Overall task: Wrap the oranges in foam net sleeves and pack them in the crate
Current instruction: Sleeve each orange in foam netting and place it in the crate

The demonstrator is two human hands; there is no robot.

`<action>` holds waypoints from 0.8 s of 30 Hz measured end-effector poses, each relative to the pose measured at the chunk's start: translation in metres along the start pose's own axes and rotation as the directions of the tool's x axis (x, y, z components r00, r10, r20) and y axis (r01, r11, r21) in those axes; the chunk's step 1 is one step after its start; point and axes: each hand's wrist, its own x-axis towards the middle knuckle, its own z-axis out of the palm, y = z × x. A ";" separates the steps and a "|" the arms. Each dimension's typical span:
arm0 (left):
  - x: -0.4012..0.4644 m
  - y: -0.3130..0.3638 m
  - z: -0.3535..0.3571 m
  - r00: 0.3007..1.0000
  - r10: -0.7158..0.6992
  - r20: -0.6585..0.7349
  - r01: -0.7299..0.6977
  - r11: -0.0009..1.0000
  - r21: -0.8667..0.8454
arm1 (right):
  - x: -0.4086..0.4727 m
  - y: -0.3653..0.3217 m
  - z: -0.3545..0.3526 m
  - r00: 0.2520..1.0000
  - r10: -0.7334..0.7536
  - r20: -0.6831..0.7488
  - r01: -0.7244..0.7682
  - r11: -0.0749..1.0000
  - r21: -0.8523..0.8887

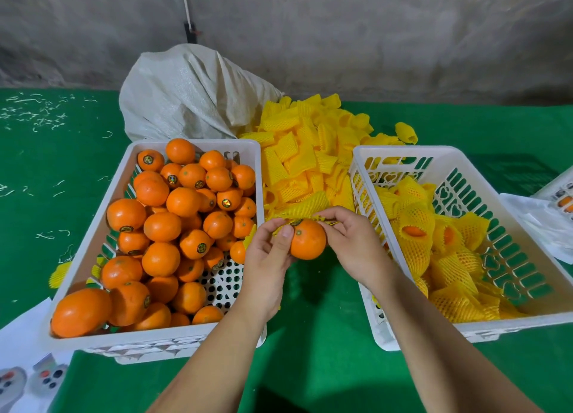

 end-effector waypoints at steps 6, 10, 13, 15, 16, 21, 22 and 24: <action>0.000 -0.003 0.004 0.995 0.095 -0.002 -0.092 0.972 0.217 | -0.006 -0.002 0.031 0.965 -0.030 -0.260 -0.017 0.984 -0.176; -0.001 -0.008 -0.007 0.970 -0.050 0.237 -0.040 0.932 0.361 | -0.006 0.000 0.031 0.965 -0.055 -0.257 -0.004 0.974 -0.225; 0.003 -0.009 -0.012 0.949 -0.134 0.285 0.051 0.959 0.279 | -0.007 -0.002 0.023 0.962 -0.209 -0.177 0.138 0.928 -0.346; 0.003 -0.011 -0.013 0.951 -0.115 0.286 0.026 0.955 0.297 | -0.006 -0.002 0.014 0.955 -0.276 -0.113 0.212 0.895 -0.393; 0.002 -0.011 -0.012 0.960 -0.086 0.266 0.002 0.953 0.303 | -0.006 -0.004 0.008 0.956 -0.282 -0.084 0.231 0.894 -0.383; 0.001 -0.008 0.002 0.998 0.052 0.048 -0.062 0.969 0.241 | -0.008 -0.022 -0.006 0.950 -0.310 0.030 0.302 0.895 -0.329; 0.001 -0.007 0.004 0.998 0.064 0.021 -0.067 0.968 0.243 | -0.013 -0.026 -0.006 0.940 -0.336 0.051 0.333 0.880 -0.337; 0.000 -0.006 0.008 0.996 0.086 -0.007 -0.081 0.955 0.284 | -0.025 -0.034 -0.004 0.917 -0.394 0.064 0.391 0.854 -0.342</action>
